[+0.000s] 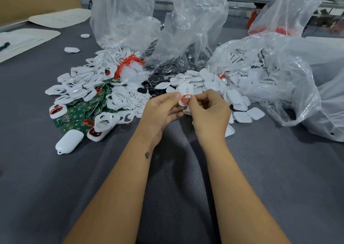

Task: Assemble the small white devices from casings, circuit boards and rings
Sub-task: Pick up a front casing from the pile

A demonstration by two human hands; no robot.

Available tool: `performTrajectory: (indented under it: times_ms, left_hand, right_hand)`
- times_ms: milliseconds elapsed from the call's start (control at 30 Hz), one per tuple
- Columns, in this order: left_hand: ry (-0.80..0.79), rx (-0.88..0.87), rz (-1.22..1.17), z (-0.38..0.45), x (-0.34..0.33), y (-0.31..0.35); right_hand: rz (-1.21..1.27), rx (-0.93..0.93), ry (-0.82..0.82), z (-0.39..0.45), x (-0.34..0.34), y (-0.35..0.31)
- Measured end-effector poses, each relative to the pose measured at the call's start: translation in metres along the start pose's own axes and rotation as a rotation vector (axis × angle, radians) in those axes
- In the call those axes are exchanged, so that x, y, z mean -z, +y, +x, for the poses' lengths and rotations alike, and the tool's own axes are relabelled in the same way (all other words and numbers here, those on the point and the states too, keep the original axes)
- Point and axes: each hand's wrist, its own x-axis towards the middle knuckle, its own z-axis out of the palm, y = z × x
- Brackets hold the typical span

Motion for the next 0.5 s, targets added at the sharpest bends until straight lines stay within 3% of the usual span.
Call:
performTrajectory:
  times_ms: [233, 500]
  left_hand:
    - [-0.078, -0.059, 0.032, -0.0023, 0.0001, 0.0002]
    - [-0.011, -0.048, -0.035, -0.0005, 0.0006, 0.0013]
  right_hand:
    - [-0.060, 0.107, 0.008, -0.0030, -0.0023, 0.0019]
    - [0.060, -0.004, 0.001, 0.0002, 0.0000, -0.0014]
